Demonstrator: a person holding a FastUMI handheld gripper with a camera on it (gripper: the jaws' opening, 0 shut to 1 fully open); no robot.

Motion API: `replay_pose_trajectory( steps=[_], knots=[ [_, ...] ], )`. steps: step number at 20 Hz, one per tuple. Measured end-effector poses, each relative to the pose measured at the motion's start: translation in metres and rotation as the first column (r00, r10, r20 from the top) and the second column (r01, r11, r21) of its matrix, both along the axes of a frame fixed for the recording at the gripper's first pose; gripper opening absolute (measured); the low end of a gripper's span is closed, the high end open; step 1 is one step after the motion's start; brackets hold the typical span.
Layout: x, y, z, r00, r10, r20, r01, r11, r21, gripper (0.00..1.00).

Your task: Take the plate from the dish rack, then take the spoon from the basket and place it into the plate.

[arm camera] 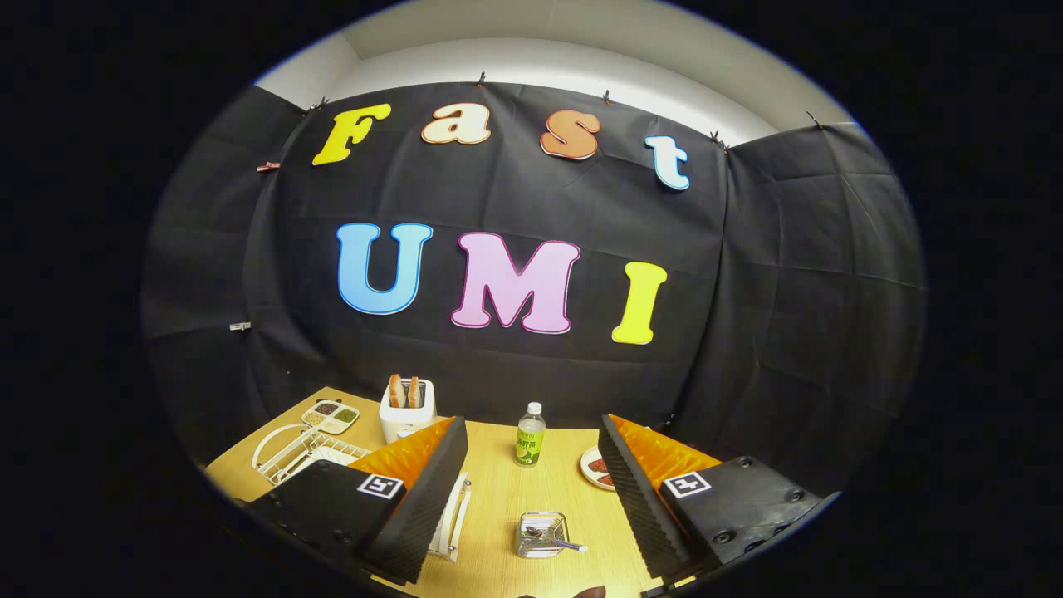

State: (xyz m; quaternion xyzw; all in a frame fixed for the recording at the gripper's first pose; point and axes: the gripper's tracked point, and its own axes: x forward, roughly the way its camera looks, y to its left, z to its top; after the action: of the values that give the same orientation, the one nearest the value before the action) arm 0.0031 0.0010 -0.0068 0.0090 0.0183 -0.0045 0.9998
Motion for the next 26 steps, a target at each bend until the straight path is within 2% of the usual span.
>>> replay_pose_trajectory(
  steps=[9,14,16,18,23,26],
  knots=[
    [0.006,0.011,-0.012,0.999,0.015,-0.042,-0.015,1.000,0.012,0.97],
    [0.025,0.039,-0.040,0.986,0.072,-0.148,-0.070,0.997,0.018,0.97],
    [0.035,0.054,-0.056,0.973,0.101,-0.205,-0.098,0.995,0.026,0.97],
    [0.045,0.074,-0.073,0.954,0.129,-0.271,-0.110,0.990,0.086,0.98],
    [0.074,0.115,-0.126,0.887,0.179,-0.426,-0.087,0.970,0.227,0.98],
    [0.092,0.130,-0.162,0.844,0.183,-0.504,-0.079,0.972,0.220,1.00]
  ],
)
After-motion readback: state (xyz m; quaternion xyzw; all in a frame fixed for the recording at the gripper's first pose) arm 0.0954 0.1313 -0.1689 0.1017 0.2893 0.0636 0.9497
